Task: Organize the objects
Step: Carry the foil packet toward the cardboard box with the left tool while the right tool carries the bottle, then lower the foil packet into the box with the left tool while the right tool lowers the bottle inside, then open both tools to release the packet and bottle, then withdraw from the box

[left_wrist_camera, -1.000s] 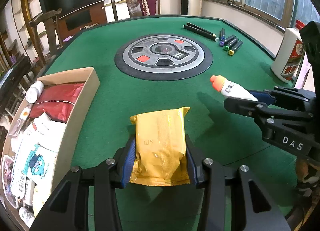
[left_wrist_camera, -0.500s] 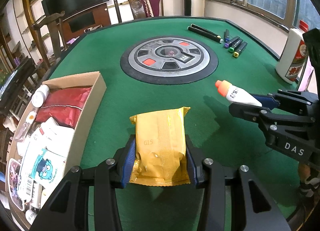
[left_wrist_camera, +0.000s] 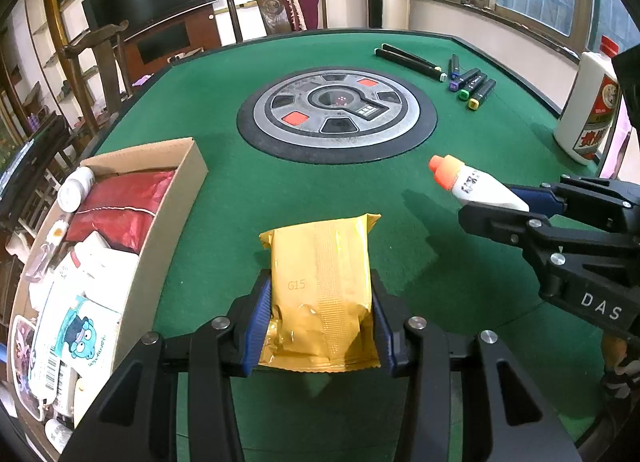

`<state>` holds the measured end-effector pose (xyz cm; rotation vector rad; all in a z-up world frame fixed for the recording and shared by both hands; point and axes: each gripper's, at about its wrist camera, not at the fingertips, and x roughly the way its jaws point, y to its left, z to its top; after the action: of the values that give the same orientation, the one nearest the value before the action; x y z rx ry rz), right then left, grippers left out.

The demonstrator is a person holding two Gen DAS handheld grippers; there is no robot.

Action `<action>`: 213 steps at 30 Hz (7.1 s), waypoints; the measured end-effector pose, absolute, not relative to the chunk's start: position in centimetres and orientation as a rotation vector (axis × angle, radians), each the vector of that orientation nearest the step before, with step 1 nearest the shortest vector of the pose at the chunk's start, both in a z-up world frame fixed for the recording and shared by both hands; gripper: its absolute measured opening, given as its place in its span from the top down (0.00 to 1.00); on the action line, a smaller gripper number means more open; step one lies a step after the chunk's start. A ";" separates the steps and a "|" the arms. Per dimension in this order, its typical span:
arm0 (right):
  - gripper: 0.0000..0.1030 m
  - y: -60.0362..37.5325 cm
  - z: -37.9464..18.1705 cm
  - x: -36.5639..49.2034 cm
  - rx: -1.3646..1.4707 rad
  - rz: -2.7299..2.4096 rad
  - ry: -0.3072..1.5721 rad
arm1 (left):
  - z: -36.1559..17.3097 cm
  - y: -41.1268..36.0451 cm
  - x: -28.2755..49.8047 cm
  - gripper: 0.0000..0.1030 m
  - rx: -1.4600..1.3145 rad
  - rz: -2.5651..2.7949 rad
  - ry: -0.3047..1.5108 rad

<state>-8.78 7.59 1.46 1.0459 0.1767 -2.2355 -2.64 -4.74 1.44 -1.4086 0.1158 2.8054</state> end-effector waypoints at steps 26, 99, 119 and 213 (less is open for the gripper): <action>0.72 4.9 2.6 -7.5 1.023 -2.189 0.063 | 2.6 -6.6 -1.2 0.58 -1.377 2.863 0.046; 0.72 -3.4 4.8 -4.2 0.906 -2.037 0.212 | 11.3 -26.3 11.4 0.57 -1.317 3.301 -0.253; 0.71 -5.9 3.0 -4.4 0.953 -2.005 0.245 | 7.1 -25.0 2.5 0.57 -1.472 3.139 -0.037; 0.45 -16.3 3.4 -12.5 0.909 -1.942 0.240 | 3.2 -27.5 -5.8 0.50 -1.669 3.061 -0.054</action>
<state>-12.50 -16.32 3.43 0.9090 0.2399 -1.9417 -5.75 -27.47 3.20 -1.6686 -0.0544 3.0614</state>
